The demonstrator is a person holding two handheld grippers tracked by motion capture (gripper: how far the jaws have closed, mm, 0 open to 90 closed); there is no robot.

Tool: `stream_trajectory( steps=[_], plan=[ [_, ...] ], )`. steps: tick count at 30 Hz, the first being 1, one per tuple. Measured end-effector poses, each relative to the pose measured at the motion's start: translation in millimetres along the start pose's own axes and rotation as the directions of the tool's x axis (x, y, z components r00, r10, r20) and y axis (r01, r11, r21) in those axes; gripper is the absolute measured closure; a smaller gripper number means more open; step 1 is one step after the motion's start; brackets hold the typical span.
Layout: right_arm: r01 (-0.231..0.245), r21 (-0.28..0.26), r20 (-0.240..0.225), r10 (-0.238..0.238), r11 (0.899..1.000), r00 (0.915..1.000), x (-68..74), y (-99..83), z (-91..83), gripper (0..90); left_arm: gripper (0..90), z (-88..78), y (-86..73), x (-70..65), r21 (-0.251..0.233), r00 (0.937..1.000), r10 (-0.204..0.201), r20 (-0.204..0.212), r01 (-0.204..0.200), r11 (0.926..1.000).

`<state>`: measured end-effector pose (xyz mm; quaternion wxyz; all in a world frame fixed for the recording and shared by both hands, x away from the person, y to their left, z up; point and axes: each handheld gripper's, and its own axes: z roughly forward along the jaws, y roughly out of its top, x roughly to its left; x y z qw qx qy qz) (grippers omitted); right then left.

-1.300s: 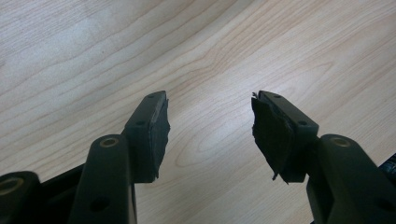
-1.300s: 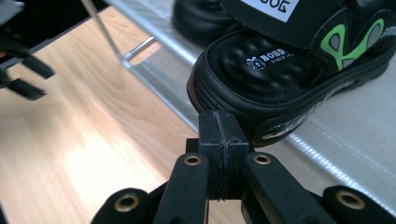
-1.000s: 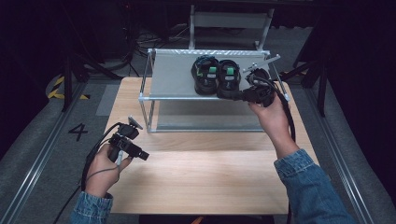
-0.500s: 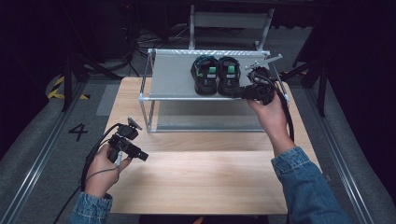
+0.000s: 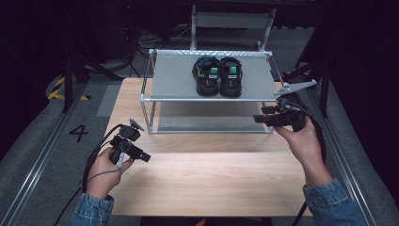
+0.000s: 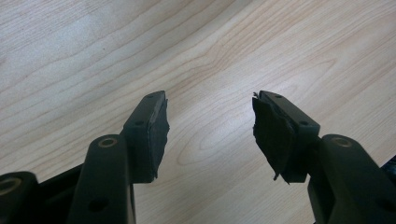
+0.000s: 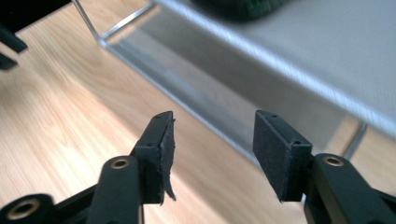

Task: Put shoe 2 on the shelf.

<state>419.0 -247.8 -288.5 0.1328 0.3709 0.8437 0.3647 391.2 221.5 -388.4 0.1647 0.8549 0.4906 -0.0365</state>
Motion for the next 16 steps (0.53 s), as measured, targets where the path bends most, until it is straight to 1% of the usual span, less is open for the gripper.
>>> stream_trajectory(
  steps=[1,3,5,6,7,9,10,11,12,13,14,15,16],
  plan=[
    [-0.007,0.003,0.002,0.007,1.000,1.0000,-1.4,-5.6,-1.4,47.7,44.6,0.7,0.7,0.3,0.007,1.0000,0.003,-0.001,-0.003,1.0000],
    [-0.022,0.006,0.010,0.022,1.000,0.9997,-4.8,-20.8,-4.7,46.3,44.3,2.7,1.8,0.3,0.005,1.0000,-0.002,0.001,0.002,1.0000],
    [-0.030,0.008,0.018,0.030,1.000,0.9994,-7.5,-37.7,-5.6,44.6,44.0,3.3,3.0,0.6,-0.002,1.0000,0.002,0.000,-0.002,1.0000],
    [-0.033,0.006,0.019,0.033,0.999,0.9993,-8.6,-45.5,-5.4,44.3,43.6,3.7,3.4,0.2,-0.015,1.0000,0.000,-0.002,0.000,0.9999],
    [-0.048,0.001,0.019,0.048,0.999,0.9987,-9.5,-53.4,-5.0,43.9,42.8,3.5,3.8,0.2,-0.018,1.0000,0.001,-0.001,-0.001,0.9998],
    [-0.065,-0.008,0.012,0.065,0.998,0.9978,-12.3,-68.7,-2.0,43.4,41.3,2.8,4.6,0.2,-0.028,1.0000,0.003,-0.004,-0.003,0.9996],
    [-0.070,-0.008,0.011,0.070,0.997,0.9975,-13.4,-74.0,-0.6,43.4,40.7,2.2,4.6,-0.5,-0.043,1.0000,-0.004,-0.002,0.004,0.9991],
    [-0.070,-0.008,0.011,0.070,0.997,0.9975,-13.4,-74.0,-0.6,43.4,39.3,2.2,4.6,-0.5,-0.043,1.0000,-0.004,-0.002,0.004,0.9991],
    [-0.081,-0.014,0.024,0.082,0.997,0.9964,-16.5,-87.9,4.0,43.8,39.3,1.8,4.5,-0.7,-0.050,1.0000,-0.004,-0.006,0.004,0.9988],
    [-0.092,-0.012,0.022,0.093,0.996,0.9955,-19.1,-95.0,7.6,42.9,38.0,1.6,4.4,-0.8,-0.051,1.0000,-0.003,-0.002,0.003,0.9987],
    [-0.100,0.007,0.013,0.100,0.995,0.9949,-21.3,-98.9,10.6,42.2,36.9,1.4,3.9,-1.5,-0.058,1.0000,-0.002,-0.009,0.002,0.9983],
    [-0.108,0.020,0.016,0.107,0.994,0.9941,-23.0,-102.3,12.4,41.7,36.7,1.1,3.5,-1.9,-0.060,0.9999,-0.001,-0.012,0.000,0.9982],
    [-0.111,0.022,0.024,0.111,0.994,0.9936,-24.3,-104.7,12.7,40.8,36.5,0.2,2.8,-2.3,-0.067,0.9998,0.003,-0.018,-0.004,0.9977]
  ],
)
